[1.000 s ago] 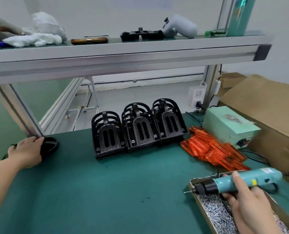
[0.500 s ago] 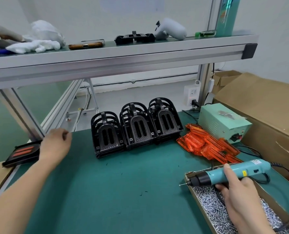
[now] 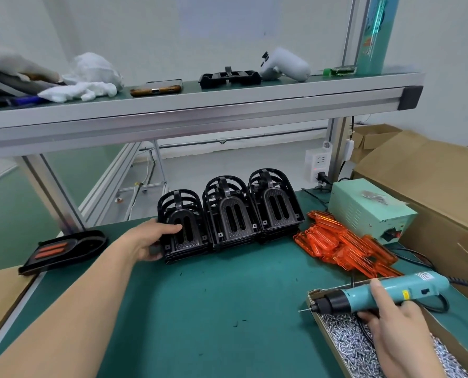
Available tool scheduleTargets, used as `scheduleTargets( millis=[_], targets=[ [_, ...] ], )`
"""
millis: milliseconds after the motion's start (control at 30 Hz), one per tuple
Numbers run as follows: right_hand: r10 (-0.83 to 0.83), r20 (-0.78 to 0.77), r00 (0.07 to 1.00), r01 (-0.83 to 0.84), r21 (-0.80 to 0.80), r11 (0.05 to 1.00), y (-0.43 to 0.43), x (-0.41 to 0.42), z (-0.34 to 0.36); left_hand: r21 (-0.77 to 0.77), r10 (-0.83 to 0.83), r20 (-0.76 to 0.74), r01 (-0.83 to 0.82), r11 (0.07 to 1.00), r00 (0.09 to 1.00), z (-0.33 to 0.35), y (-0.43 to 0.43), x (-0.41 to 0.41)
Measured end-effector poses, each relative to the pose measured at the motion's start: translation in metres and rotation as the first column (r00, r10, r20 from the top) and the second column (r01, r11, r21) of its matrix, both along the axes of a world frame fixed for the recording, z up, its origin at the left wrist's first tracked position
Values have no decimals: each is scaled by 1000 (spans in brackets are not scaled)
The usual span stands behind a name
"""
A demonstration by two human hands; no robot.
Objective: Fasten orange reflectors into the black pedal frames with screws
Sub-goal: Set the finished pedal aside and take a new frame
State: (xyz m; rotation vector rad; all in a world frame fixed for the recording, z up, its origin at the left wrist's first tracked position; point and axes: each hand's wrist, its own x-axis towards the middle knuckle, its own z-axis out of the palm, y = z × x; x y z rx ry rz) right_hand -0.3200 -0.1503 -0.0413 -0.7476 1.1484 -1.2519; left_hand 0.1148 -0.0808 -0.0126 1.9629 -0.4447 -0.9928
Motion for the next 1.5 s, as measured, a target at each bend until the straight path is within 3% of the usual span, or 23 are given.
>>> scheduleTargets(
  millis=[367, 633, 833, 933, 1000, 1067, 1167, 1233, 1333, 1400, 1500],
  targets=[
    [57, 30, 998, -58, 8, 998, 4, -17, -3, -44, -114, -56, 111, 993, 992, -4, 23, -5],
    [28, -74, 997, -32, -56, 998, 14, -39, 1, -96, -136, -90, 128, 987, 987, -11, 78, -51],
    [-127, -211, 969, 70, -255, 964, 28, -37, 5, -138, -194, -86, 181, 974, 977, -6, 122, -116],
    [-35, -278, 960, -73, -368, 927, 45, -23, 7, -163, -210, -85, 194, 967, 974, -7, 138, -147],
    [103, -379, 920, -266, -408, 873, 61, -6, 9, -182, -199, -70, 183, 966, 978, -8, 145, -164],
    [291, -491, 821, -501, -376, 780, 80, 17, 12, -203, -144, -37, 133, 970, 989, -10, 150, -175],
    [494, -658, 568, -761, -192, 620, 95, 51, 12, -191, -61, 54, 71, 979, 997, -13, 156, -184],
    [559, -705, 436, -823, -61, 565, 97, 66, 10, -242, -14, 72, 31, 970, 997, -17, 159, -189],
    [524, -758, 388, -823, -30, 567, 98, 81, 5, -330, 147, 108, -104, 938, 983, -27, 160, -201],
    [433, -812, 391, -802, -70, 593, 96, 88, 3, -353, 267, 246, -170, 920, 932, -31, 162, -206],
    [352, -824, 443, -765, -144, 627, 92, 97, 3, -364, 317, 485, -141, 921, 815, -27, 162, -210]
  ],
)
